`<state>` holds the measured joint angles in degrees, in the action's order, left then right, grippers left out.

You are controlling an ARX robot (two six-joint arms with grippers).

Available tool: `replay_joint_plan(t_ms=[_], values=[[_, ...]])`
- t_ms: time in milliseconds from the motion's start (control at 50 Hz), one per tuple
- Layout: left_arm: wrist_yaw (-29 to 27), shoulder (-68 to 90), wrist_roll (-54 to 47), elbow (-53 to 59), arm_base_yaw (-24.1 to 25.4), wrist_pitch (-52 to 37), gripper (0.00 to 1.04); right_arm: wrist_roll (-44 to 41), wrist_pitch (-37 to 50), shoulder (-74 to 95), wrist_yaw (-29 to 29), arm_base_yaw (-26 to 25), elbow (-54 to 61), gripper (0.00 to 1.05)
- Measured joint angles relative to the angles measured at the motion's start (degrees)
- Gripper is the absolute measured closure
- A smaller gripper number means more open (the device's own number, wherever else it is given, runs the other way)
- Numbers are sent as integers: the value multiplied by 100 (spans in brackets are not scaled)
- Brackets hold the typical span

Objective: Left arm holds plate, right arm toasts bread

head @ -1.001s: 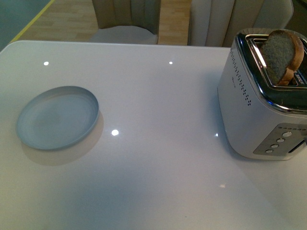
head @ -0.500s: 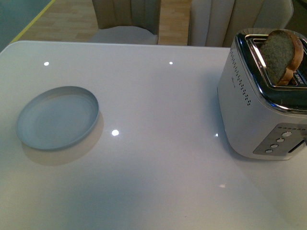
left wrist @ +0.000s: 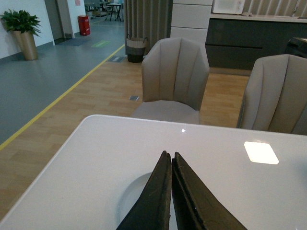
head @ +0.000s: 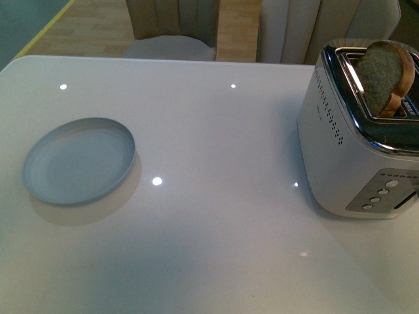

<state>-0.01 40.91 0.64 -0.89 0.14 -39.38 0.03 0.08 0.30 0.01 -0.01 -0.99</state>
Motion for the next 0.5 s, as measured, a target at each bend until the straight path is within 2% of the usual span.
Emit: replay_joint_plan(t_ms=[280,500], values=[[0,-1421,-2,15,0,1294,102,0,2,0,0,0,0,9],[0,-2059,-2,15,0,1906,102,0,2,0,0,0,0,9]])
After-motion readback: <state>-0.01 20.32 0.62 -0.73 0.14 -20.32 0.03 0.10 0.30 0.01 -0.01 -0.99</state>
